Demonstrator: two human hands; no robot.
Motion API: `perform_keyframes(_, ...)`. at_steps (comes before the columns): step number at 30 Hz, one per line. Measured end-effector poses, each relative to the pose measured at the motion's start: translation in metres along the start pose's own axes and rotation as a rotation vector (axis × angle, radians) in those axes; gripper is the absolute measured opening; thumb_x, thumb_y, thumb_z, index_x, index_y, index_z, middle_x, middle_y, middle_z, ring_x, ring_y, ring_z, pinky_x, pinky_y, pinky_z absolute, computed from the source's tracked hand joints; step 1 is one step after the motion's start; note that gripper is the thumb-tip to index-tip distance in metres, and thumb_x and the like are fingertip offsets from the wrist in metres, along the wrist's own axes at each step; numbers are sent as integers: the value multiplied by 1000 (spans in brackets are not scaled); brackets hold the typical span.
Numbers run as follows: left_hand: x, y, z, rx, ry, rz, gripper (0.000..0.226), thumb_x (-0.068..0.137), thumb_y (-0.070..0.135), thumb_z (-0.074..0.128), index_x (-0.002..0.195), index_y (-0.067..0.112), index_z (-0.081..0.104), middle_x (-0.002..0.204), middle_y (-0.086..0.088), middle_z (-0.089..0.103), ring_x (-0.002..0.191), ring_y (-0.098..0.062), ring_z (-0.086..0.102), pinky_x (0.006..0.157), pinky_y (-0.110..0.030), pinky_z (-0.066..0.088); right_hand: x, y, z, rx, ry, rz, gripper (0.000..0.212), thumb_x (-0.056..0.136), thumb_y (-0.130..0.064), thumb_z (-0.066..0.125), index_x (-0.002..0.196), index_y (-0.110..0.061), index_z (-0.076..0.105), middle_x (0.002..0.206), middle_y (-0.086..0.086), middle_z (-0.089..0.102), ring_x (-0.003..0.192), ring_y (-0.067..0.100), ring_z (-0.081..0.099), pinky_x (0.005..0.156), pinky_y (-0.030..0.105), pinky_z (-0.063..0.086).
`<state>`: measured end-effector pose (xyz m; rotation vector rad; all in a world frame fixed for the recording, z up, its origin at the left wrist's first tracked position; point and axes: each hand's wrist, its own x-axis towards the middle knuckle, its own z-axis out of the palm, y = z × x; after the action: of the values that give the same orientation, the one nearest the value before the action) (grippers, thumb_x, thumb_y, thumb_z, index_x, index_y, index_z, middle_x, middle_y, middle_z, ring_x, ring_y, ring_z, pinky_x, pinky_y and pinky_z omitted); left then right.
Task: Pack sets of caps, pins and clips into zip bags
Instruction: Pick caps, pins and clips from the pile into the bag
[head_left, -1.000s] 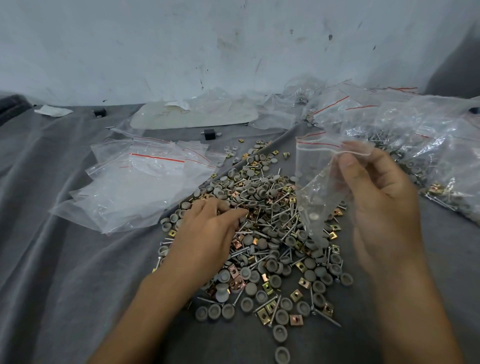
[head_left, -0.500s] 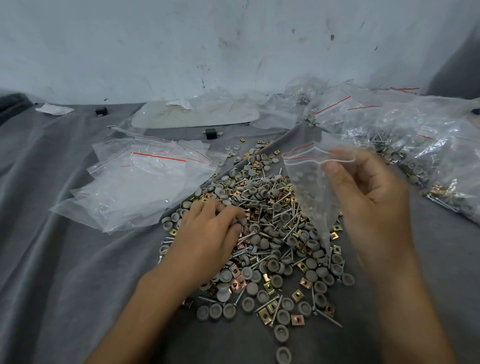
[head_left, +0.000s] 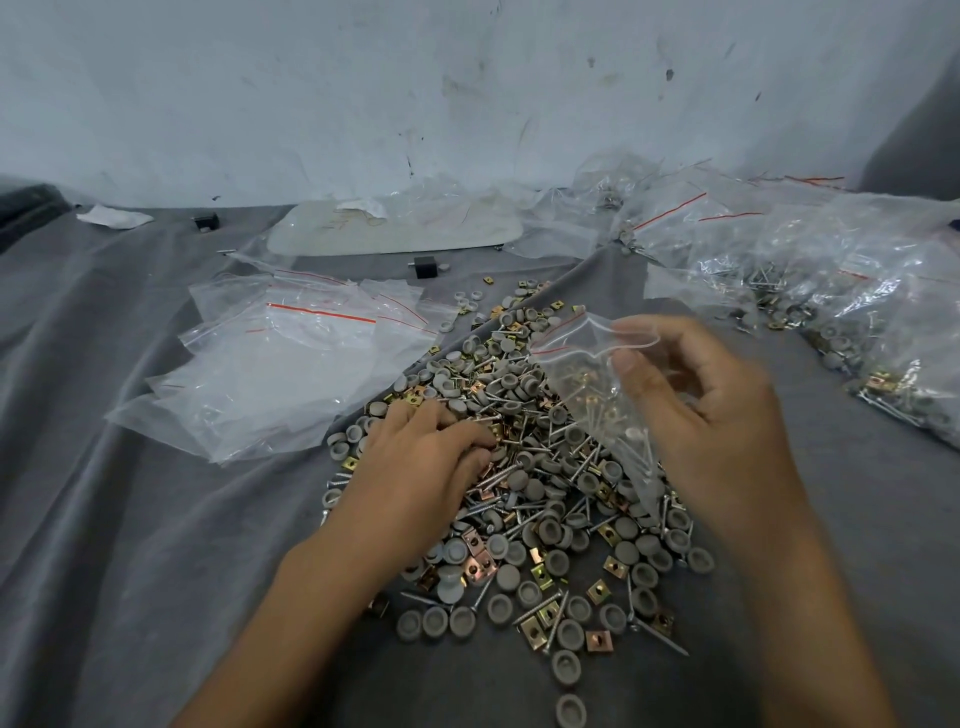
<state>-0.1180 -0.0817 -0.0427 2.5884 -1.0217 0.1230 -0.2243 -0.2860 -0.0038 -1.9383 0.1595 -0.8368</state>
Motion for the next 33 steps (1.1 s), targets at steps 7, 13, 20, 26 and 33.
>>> perform_keyframes(7, -1, 1, -3, -4, 53, 57, 31, 103, 41, 48, 130, 37, 61, 117, 10, 57, 107, -14, 38, 95, -33, 34, -2, -2, 3, -22, -69, 8, 21, 97, -35, 62, 117, -34, 69, 104, -28, 69, 100, -4, 65, 77, 14, 53)
perform_keyframes(13, 0, 1, -17, -535, 405, -110, 17, 95, 21, 69, 108, 31, 72, 90, 20, 71, 89, 5, 64, 80, -12, 49, -3, 0, 6, -92, -199, -10, 23, 96, -37, 64, 119, -38, 69, 104, -28, 68, 97, -5, 64, 75, 6, 46)
perform_keyframes(20, -4, 22, -25, -738, 302, 36, 25, 93, 27, 70, 116, 38, 68, 107, 19, 72, 105, -5, 67, 89, -32, 55, -5, -2, 15, -132, -305, -54, 22, 98, -31, 67, 117, -40, 69, 108, -23, 69, 104, 3, 65, 81, 23, 53)
perform_keyframes(26, -6, -4, -36, -451, 306, -98, 6, 94, 39, 63, 98, 40, 69, 87, 28, 64, 70, 3, 58, 60, -18, 42, -4, 0, 8, -83, -173, 6, 24, 97, -35, 65, 121, -39, 70, 104, -23, 70, 98, -3, 65, 74, 10, 45)
perform_keyframes(33, -8, -22, -44, -348, -138, -117, 19, 76, 51, 80, 87, 38, 71, 81, 25, 65, 62, 4, 55, 57, -16, 39, -3, -1, 7, -95, -167, 41, 27, 97, -36, 64, 123, -38, 69, 104, -23, 70, 100, -5, 63, 77, 8, 45)
